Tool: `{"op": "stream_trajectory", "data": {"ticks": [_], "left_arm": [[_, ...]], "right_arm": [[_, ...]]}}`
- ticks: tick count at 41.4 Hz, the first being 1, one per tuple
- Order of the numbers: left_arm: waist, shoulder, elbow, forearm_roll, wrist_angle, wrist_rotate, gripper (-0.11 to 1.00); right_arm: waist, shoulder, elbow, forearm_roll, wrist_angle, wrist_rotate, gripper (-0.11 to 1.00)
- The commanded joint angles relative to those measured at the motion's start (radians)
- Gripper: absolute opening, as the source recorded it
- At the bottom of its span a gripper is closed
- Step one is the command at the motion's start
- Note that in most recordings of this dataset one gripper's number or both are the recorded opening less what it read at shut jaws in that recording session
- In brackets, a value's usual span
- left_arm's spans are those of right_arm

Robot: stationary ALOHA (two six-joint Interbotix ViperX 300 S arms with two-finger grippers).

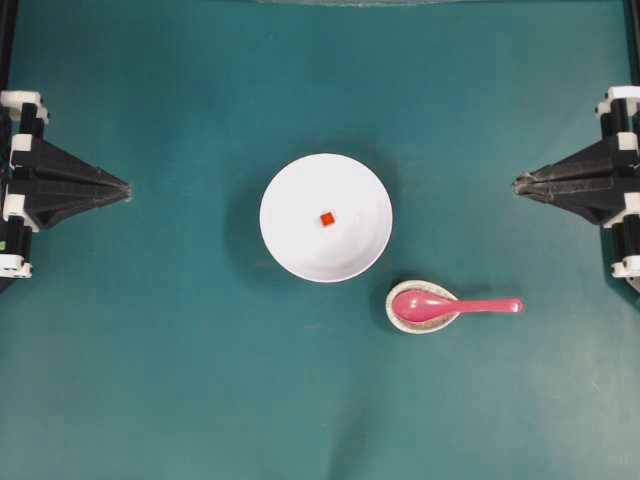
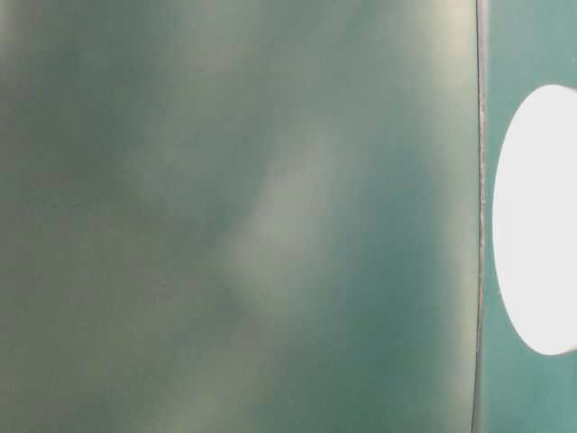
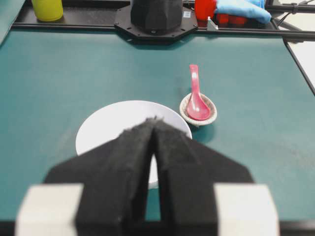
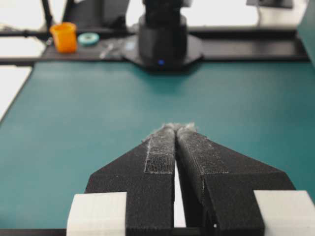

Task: Grip the spoon and scoop the red block from the bowl with right arm.
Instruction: 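Move the right gripper toward the pink spoon handle in the spoon rest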

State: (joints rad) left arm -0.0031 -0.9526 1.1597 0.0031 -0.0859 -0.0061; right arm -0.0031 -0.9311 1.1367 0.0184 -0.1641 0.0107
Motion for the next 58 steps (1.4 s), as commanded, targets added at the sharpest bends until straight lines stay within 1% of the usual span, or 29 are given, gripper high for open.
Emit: {"op": "stream_trajectory", "data": {"ticks": [1, 4, 6, 8, 12, 14, 17, 20, 28, 34, 37, 41, 44, 49, 58], "left_arm": [[-0.002, 0.008, -0.028, 0.002, -0.002, 0.000, 0.00], [-0.002, 0.008, -0.028, 0.002, -0.002, 0.000, 0.00], [-0.002, 0.008, -0.028, 0.002, -0.002, 0.000, 0.00], [-0.002, 0.008, -0.028, 0.002, -0.002, -0.002, 0.00], [-0.002, 0.008, -0.026, 0.002, -0.002, -0.002, 0.00], [-0.002, 0.008, -0.028, 0.002, -0.002, -0.002, 0.00], [-0.002, 0.008, -0.028, 0.002, -0.002, -0.002, 0.00], [-0.002, 0.008, -0.028, 0.002, 0.000, -0.002, 0.00], [-0.002, 0.008, -0.026, 0.002, 0.003, -0.002, 0.00], [-0.002, 0.008, -0.026, 0.002, 0.037, -0.002, 0.00], [-0.002, 0.008, -0.028, 0.000, 0.051, -0.002, 0.00], [-0.002, 0.008, -0.026, 0.002, 0.060, -0.002, 0.00], [-0.002, 0.008, -0.026, 0.002, 0.061, -0.002, 0.00], [-0.002, 0.008, -0.026, 0.002, 0.061, 0.000, 0.00], [-0.002, 0.008, -0.026, 0.002, 0.072, 0.000, 0.00]], "right_arm": [[-0.002, 0.006, -0.032, 0.003, -0.012, 0.003, 0.01], [-0.002, 0.006, -0.038, 0.005, -0.009, 0.003, 0.02], [-0.002, 0.006, -0.044, 0.008, -0.008, 0.008, 0.06], [-0.002, 0.006, -0.048, 0.008, -0.006, 0.015, 0.15], [-0.002, 0.006, -0.048, 0.008, -0.002, 0.035, 0.35], [-0.002, 0.011, -0.048, 0.009, 0.002, 0.049, 0.44], [-0.002, 0.018, -0.048, 0.009, 0.009, 0.067, 0.53], [-0.002, 0.029, -0.046, 0.009, 0.018, 0.078, 0.59], [0.000, 0.063, -0.037, 0.009, 0.021, 0.083, 0.59], [0.000, 0.106, -0.012, 0.008, -0.006, 0.083, 0.59], [0.008, 0.129, 0.018, 0.008, -0.049, 0.083, 0.59], [0.031, 0.163, 0.074, 0.015, -0.149, 0.086, 0.59], [0.051, 0.186, 0.104, 0.037, -0.215, 0.086, 0.59], [0.100, 0.247, 0.156, 0.089, -0.337, 0.086, 0.59], [0.210, 0.410, 0.212, 0.164, -0.517, 0.086, 0.59]]}}
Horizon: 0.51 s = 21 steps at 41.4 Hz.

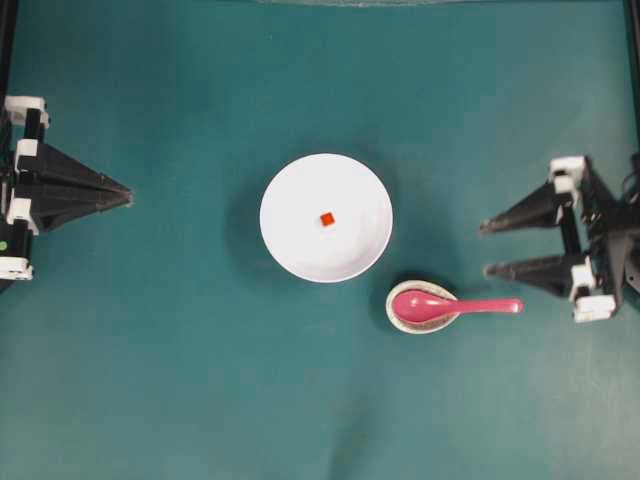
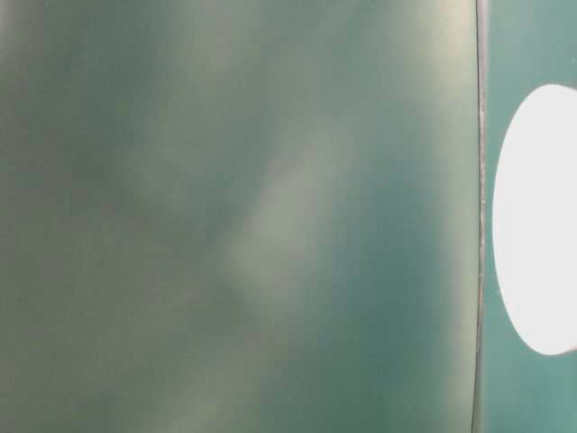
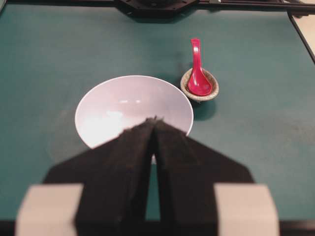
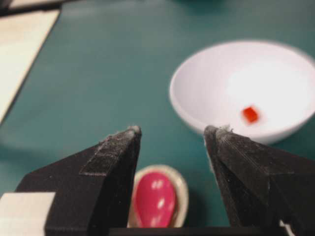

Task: Grip the spoon and scoop the red block from the bowl with right arm.
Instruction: 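Move the right gripper toward the pink spoon handle in the spoon rest, then close the right gripper on the pink spoon handle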

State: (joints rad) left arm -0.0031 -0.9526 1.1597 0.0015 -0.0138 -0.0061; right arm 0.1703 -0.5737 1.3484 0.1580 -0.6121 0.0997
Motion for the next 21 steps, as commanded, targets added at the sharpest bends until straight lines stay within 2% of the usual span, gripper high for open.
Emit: {"op": "stream_trajectory", "data": {"ticks": [1, 11, 21], "left_arm": [[-0.002, 0.008, -0.026, 0.003, 0.000, -0.002, 0.00], [-0.002, 0.008, -0.026, 0.003, 0.000, -0.002, 0.00], [-0.002, 0.008, -0.026, 0.003, -0.002, -0.002, 0.00]], "right_arm": [[0.046, 0.069, 0.002, 0.031, -0.084, -0.003, 0.59], [0.153, 0.270, 0.012, 0.118, -0.249, -0.003, 0.59], [0.308, 0.446, 0.009, 0.302, -0.359, -0.005, 0.59]]}}
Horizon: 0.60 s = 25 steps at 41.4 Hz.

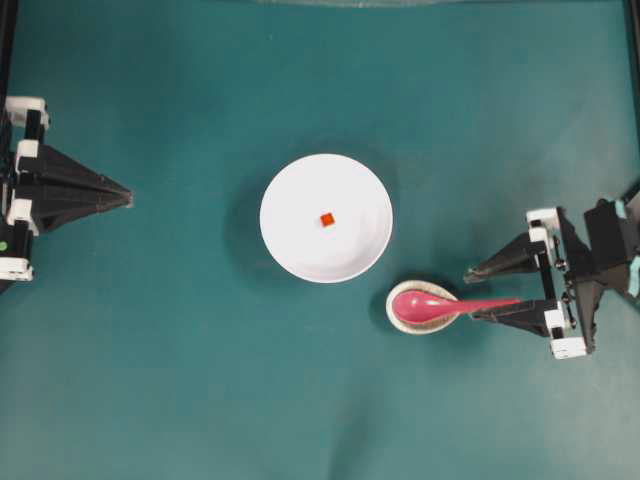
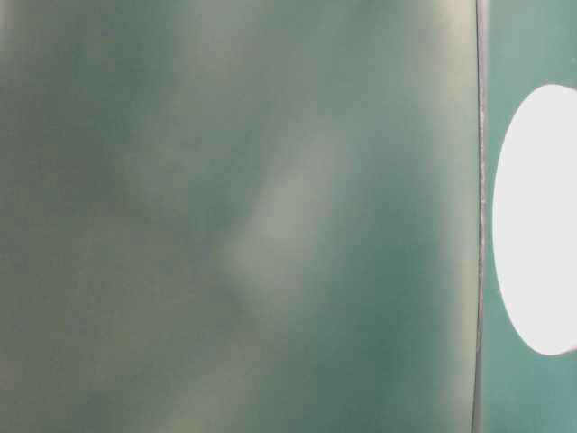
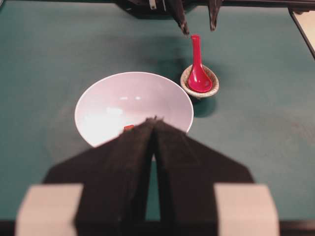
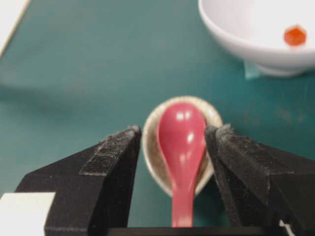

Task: Grip the spoon and scoop the red block from the bowl with right arm.
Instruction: 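Close the right gripper on the pink spoon handle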

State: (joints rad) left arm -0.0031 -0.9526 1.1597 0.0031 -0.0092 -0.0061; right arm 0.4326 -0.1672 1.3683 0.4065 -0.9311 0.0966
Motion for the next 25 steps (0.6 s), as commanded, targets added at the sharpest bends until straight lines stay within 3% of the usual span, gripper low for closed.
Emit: {"op": "stream_trajectory", "data": {"ticks": [1, 11, 25], "left_arm": [[-0.002, 0.008, -0.026, 0.002, -0.006, -0.002, 0.00], [-0.002, 0.008, -0.026, 0.002, -0.011, -0.002, 0.00], [-0.002, 0.008, -0.026, 0.002, -0.011, -0.002, 0.00]], "right_arm": [[0.057, 0.052, -0.011, 0.066, -0.049, 0.000, 0.59], [0.137, 0.153, -0.015, 0.164, -0.155, 0.000, 0.59], [0.158, 0.256, -0.026, 0.183, -0.189, -0.002, 0.59]]}}
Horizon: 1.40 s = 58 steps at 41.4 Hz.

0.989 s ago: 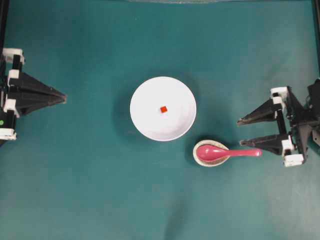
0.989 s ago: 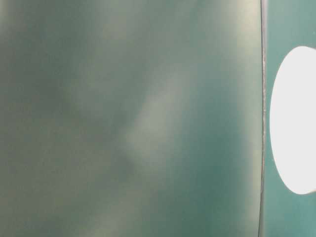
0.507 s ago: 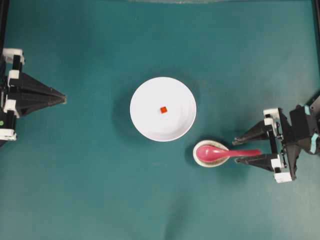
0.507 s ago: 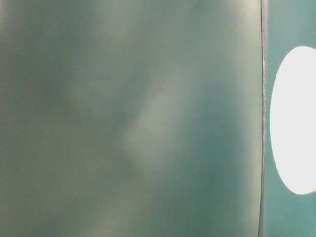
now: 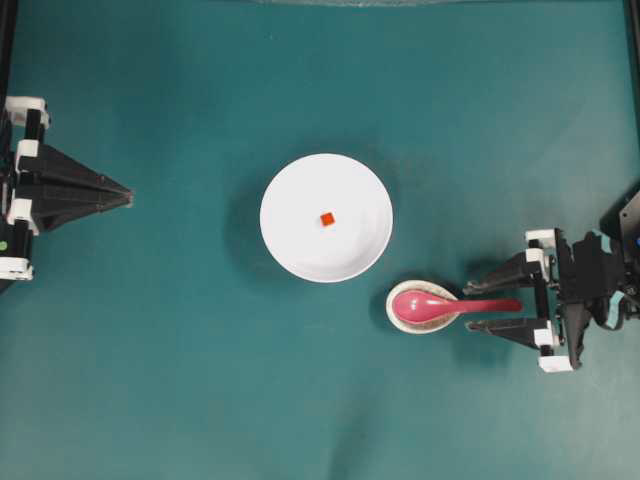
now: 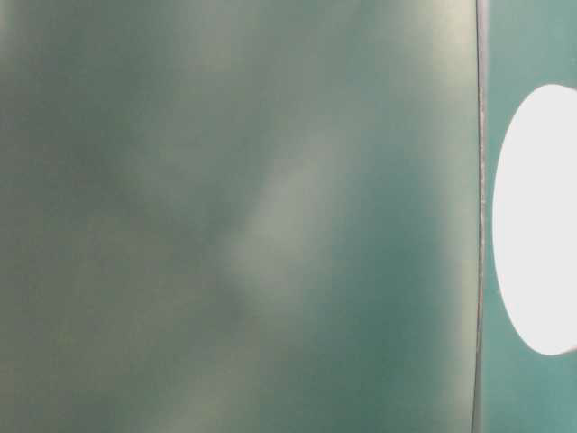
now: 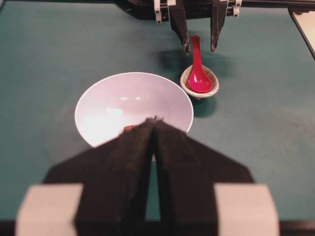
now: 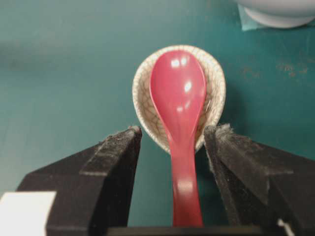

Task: Grip the spoon and scoop the red block from the bowl with right arm.
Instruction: 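Close the right gripper on the pink spoon handle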

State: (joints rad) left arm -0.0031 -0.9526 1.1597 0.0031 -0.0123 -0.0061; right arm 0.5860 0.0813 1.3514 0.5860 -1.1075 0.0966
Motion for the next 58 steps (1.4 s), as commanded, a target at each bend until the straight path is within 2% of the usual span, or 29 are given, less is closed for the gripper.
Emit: {"op": "stream_trajectory", "data": {"ticks": [1, 21, 46, 58], "left_arm": [[-0.002, 0.008, -0.026, 0.002, -0.008, -0.002, 0.00], [-0.002, 0.008, -0.028, 0.002, -0.008, -0.003, 0.00], [-0.002, 0.006, -0.026, 0.002, -0.006, -0.003, 0.00], [-0.002, 0.006, -0.026, 0.002, -0.003, -0.002, 0.00]], "right_arm": [[0.005, 0.011, -0.009, 0.003, -0.012, -0.002, 0.59], [0.006, 0.043, -0.011, 0.026, 0.009, 0.008, 0.59], [0.023, 0.060, -0.009, 0.026, 0.017, 0.025, 0.59], [0.023, 0.060, -0.009, 0.026, 0.014, 0.025, 0.55]]}}
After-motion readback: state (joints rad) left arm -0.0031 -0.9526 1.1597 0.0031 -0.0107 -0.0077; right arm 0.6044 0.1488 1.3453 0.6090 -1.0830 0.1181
